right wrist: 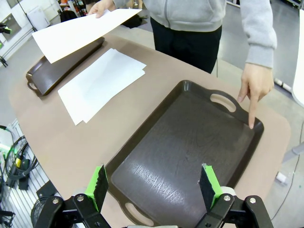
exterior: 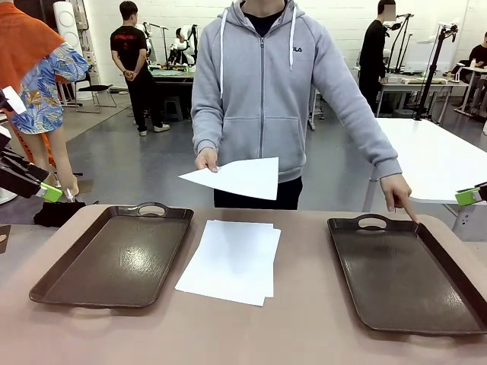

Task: Sort the A4 documents.
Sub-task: Receive the A4 Paper.

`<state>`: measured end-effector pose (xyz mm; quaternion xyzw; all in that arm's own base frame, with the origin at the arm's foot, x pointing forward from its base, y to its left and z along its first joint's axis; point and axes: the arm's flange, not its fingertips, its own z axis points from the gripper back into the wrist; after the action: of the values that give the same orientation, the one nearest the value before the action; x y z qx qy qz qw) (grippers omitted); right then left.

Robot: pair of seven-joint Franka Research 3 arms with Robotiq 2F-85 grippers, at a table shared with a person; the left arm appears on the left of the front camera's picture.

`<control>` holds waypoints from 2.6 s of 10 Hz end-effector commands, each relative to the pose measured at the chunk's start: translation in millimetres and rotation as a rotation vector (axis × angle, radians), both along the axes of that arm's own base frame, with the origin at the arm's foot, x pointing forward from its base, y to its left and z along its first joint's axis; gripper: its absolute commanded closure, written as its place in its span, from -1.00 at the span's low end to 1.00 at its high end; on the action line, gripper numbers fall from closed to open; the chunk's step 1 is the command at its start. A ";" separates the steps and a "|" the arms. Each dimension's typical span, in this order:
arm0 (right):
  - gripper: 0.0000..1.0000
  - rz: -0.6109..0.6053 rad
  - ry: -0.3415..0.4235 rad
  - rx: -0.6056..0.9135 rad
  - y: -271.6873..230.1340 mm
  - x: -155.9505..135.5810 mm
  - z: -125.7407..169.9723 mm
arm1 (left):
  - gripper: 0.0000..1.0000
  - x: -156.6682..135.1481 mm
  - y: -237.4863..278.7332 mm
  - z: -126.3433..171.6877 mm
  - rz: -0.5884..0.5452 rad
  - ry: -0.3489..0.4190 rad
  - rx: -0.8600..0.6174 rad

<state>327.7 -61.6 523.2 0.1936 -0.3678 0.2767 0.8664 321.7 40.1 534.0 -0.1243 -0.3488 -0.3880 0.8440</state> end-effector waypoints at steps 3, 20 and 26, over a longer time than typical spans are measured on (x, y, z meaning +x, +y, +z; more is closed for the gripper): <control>-1.00 0.009 -0.001 0.000 0.9 1.6 -1.5 | -1.00 -0.1 0.2 -0.1 -0.003 -0.001 -0.006; -1.00 -0.034 0.856 0.680 240.2 168.3 -101.5 | -1.00 -0.1 0.2 -0.1 -0.003 -0.001 -0.006; -1.00 -0.027 0.938 0.800 273.1 194.7 -108.6 | -1.00 -0.1 0.2 -0.1 -0.003 -0.001 -0.006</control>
<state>510.6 209.6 414.4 0.5875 -0.0197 0.0031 0.8090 321.4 39.2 535.1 -0.1223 -0.3491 -0.3890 0.8437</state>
